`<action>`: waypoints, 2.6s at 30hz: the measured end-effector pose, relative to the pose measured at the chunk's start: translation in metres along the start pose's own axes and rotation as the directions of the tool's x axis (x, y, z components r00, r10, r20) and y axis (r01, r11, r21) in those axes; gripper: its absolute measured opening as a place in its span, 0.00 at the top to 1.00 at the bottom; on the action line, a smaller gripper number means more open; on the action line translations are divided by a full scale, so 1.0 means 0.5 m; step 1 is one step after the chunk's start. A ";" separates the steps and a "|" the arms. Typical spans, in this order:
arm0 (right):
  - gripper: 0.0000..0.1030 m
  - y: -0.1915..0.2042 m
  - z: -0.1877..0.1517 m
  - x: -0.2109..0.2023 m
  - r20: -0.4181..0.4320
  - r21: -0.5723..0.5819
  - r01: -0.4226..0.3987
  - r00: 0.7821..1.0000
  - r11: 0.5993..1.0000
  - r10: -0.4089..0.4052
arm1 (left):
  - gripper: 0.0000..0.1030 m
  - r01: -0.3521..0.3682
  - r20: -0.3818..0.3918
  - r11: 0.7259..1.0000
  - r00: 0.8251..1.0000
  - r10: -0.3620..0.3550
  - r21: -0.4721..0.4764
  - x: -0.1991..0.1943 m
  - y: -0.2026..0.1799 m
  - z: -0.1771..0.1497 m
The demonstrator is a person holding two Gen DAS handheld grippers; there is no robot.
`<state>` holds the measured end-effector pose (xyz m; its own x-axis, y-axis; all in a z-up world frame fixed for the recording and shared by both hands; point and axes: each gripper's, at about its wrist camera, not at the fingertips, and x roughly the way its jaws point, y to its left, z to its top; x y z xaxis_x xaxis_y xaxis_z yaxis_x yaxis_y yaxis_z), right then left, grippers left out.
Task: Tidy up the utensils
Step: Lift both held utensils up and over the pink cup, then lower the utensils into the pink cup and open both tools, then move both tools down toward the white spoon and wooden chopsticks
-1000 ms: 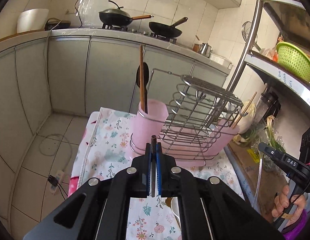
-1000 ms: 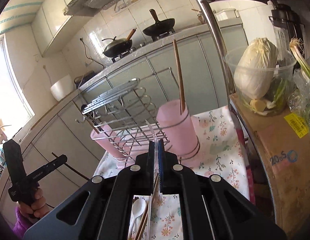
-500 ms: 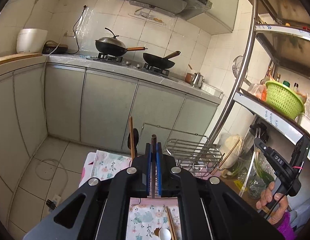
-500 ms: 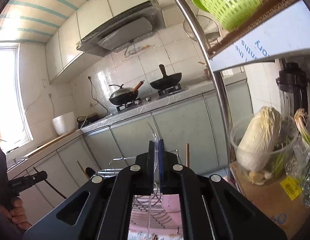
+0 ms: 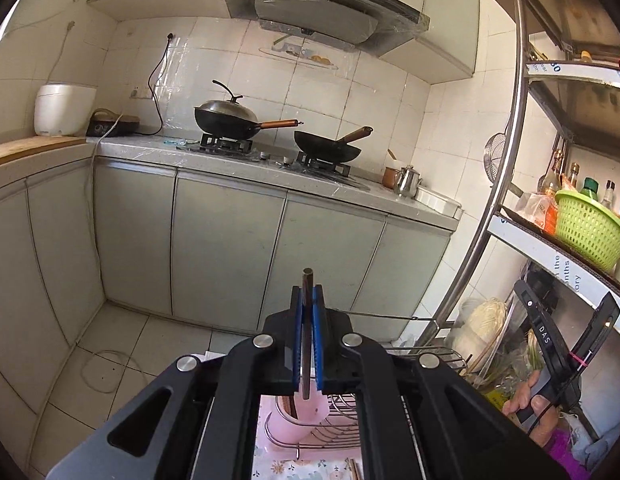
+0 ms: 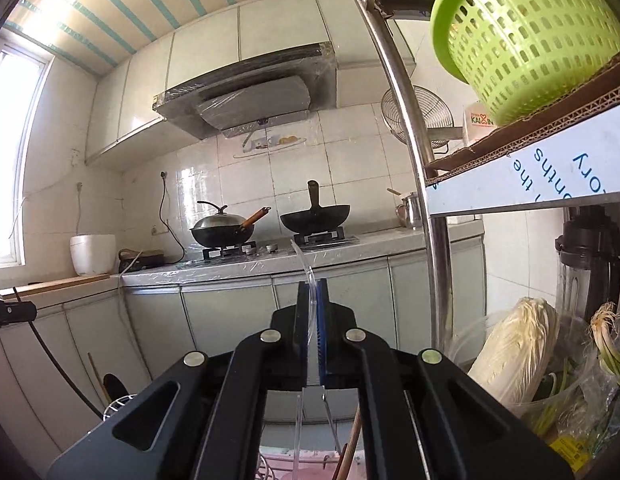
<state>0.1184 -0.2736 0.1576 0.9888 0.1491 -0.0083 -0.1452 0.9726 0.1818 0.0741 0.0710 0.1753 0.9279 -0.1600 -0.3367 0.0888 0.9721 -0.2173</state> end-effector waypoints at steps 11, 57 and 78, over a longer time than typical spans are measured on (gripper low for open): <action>0.96 -0.010 -0.069 0.027 -0.047 -0.021 -0.001 0.999 1.000 0.000 | 0.96 -0.005 -0.145 1.000 0.989 0.005 0.003 0.108 0.009 -0.077; 0.55 -0.081 -0.156 -0.011 -0.434 0.236 0.044 0.898 0.971 0.065 | 0.61 -0.087 -0.225 0.985 0.973 0.051 -0.151 0.153 0.082 -0.134; 0.55 -0.023 -0.256 -0.143 -0.598 0.214 0.034 0.795 0.976 0.104 | 0.61 -0.021 -0.391 0.997 0.920 -0.009 -0.073 0.056 0.026 -0.306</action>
<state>0.0447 -0.2728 0.0304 0.7501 0.3261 -0.5753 -0.1010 0.9162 0.3877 0.0456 0.0528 0.0227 0.7115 -0.2235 -0.6662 0.0423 0.9600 -0.2769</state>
